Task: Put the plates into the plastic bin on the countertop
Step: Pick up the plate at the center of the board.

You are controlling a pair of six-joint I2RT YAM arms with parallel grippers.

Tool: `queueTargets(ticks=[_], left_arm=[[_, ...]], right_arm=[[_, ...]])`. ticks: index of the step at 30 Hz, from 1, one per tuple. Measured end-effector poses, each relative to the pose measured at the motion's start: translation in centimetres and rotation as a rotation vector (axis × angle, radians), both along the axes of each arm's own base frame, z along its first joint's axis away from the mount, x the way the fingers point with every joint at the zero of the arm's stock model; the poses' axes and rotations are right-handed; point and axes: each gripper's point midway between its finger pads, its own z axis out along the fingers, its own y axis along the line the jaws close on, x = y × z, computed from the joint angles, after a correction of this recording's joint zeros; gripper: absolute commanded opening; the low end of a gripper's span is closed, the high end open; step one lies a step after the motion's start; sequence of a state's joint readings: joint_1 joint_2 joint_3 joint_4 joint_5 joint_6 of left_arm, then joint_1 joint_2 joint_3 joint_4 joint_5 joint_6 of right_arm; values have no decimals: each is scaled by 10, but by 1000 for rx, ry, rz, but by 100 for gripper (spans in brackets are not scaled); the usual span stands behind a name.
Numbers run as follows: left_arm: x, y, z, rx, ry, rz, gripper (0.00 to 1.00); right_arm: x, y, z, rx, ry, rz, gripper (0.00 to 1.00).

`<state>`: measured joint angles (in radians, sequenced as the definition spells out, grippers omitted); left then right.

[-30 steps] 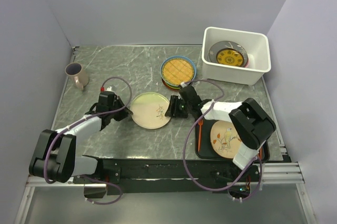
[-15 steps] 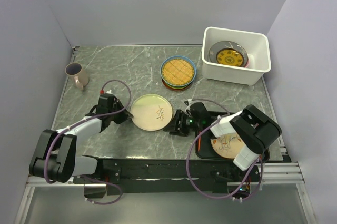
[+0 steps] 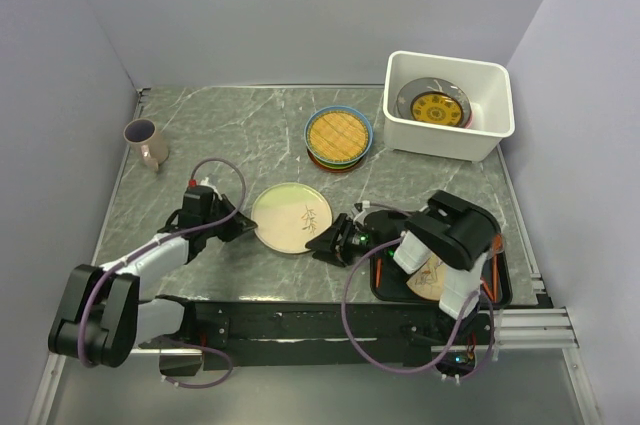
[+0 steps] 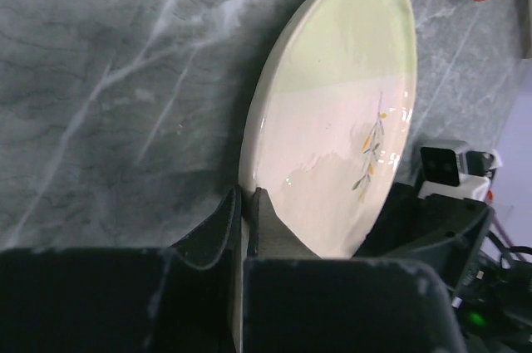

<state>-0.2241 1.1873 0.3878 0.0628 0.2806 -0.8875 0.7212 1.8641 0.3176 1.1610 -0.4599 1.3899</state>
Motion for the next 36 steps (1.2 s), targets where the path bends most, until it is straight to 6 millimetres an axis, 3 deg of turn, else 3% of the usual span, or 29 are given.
queueTargets(ticks=[10,13,14,17,20,33,36], left_arm=[[-7,-4,10,-58,-12,12,1],[-8,-4,11,-62,-17,13,1],[-9,-4,12,-62,-20,13,1],[-11,-4,15,-64,-29,14,1],[-15,-2,16,-57,-32,13,1],[-23,-2,21,-45,-36,3,1],[-25,1,24,-28,-34,5,9]], right_arm=[[5,1,-3,104,7,-103,56],[6,1,-2,106,9,-115,46],[7,1,-1,108,4,-116,34],[6,1,-5,94,5,-118,17],[8,1,-1,99,9,-131,11],[7,1,0,84,29,-136,4],[7,3,1,88,31,-128,4]])
